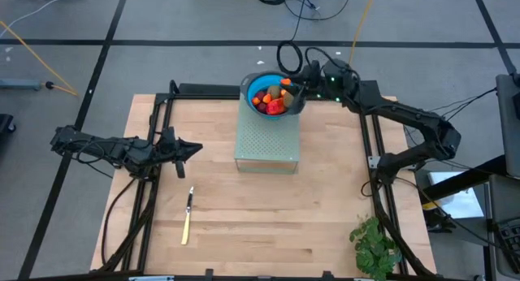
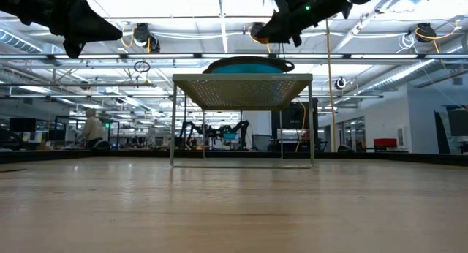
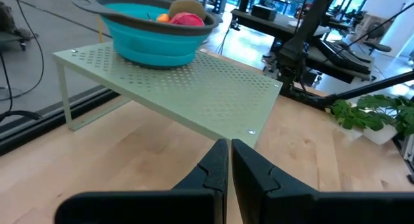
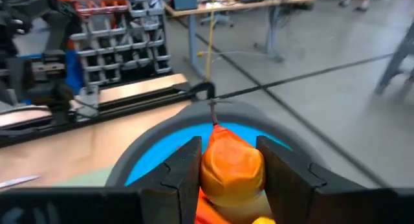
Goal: Pick & Place Fruit
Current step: Put the peach into the blue strainer bowl on the shelf
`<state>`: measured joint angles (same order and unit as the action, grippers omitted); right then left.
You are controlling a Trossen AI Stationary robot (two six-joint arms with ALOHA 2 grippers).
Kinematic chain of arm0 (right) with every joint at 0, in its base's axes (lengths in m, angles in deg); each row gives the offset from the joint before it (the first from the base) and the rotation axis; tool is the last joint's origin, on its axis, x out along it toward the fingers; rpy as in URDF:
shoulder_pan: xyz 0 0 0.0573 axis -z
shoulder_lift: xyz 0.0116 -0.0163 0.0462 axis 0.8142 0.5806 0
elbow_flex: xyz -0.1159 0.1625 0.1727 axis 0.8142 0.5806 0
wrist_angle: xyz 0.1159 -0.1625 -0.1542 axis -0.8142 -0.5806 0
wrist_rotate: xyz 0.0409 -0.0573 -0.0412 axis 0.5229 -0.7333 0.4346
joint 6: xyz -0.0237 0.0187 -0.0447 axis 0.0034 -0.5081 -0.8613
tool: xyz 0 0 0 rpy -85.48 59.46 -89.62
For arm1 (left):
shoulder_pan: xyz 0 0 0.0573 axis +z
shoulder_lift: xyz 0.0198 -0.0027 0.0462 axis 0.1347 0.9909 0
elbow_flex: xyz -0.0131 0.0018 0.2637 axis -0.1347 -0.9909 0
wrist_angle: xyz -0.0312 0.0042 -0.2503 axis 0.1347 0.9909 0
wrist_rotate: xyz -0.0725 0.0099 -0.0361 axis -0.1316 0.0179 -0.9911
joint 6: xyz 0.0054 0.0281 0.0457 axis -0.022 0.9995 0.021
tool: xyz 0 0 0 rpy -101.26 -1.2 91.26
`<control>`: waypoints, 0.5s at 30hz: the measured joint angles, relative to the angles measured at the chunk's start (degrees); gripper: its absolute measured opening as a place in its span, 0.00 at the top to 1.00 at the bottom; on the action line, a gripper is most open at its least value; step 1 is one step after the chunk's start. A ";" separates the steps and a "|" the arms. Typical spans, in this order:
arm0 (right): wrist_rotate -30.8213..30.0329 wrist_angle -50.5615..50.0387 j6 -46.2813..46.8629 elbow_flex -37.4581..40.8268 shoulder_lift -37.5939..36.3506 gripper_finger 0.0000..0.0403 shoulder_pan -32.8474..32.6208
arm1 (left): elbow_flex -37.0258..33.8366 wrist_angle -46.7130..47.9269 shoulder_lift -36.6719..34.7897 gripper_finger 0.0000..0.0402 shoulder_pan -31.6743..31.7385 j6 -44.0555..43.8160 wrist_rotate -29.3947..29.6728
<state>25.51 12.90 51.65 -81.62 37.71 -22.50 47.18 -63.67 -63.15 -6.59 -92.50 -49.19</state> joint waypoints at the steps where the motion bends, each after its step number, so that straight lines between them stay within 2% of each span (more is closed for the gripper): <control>1: 1.37 -0.69 0.87 0.00 0.07 0.67 0.74 | 0.00 0.00 0.00 0.95 0.00 0.00 -0.01; 6: 7.86 -1.83 2.29 0.00 1.12 0.67 3.63 | 0.00 0.02 0.00 0.95 0.00 0.02 0.02; 15: 10.62 1.05 1.66 -0.02 6.82 0.67 5.06 | 0.00 0.02 0.00 0.95 0.00 0.00 0.40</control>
<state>36.13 13.95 53.31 -81.64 44.54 -17.44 47.18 -63.66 -63.15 -6.59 -92.49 -48.79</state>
